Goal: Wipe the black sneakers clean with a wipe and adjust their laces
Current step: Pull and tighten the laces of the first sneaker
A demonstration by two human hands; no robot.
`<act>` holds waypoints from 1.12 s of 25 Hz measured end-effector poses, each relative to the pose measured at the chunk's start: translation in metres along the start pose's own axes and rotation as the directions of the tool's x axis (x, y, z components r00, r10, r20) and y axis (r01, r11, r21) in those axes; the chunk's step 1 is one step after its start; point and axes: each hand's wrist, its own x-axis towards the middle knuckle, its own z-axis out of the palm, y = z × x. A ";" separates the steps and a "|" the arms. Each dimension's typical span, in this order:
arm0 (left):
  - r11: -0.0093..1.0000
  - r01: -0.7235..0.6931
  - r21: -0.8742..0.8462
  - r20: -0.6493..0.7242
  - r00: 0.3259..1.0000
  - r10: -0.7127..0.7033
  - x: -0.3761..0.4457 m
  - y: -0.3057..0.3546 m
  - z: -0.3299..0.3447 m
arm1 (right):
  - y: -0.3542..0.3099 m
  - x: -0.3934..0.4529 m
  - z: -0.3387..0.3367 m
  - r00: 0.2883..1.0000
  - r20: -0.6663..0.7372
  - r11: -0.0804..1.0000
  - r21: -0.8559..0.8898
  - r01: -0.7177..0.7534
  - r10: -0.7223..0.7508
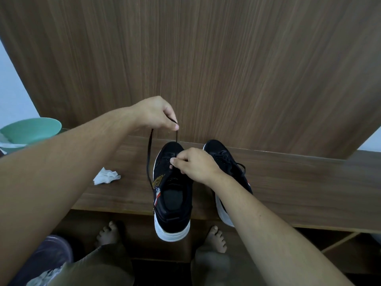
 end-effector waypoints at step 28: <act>0.968 -0.113 0.225 -0.132 0.981 0.145 -0.047 -0.040 0.072 | -0.008 -0.004 0.004 0.985 -0.155 0.995 -0.051 -0.086 0.077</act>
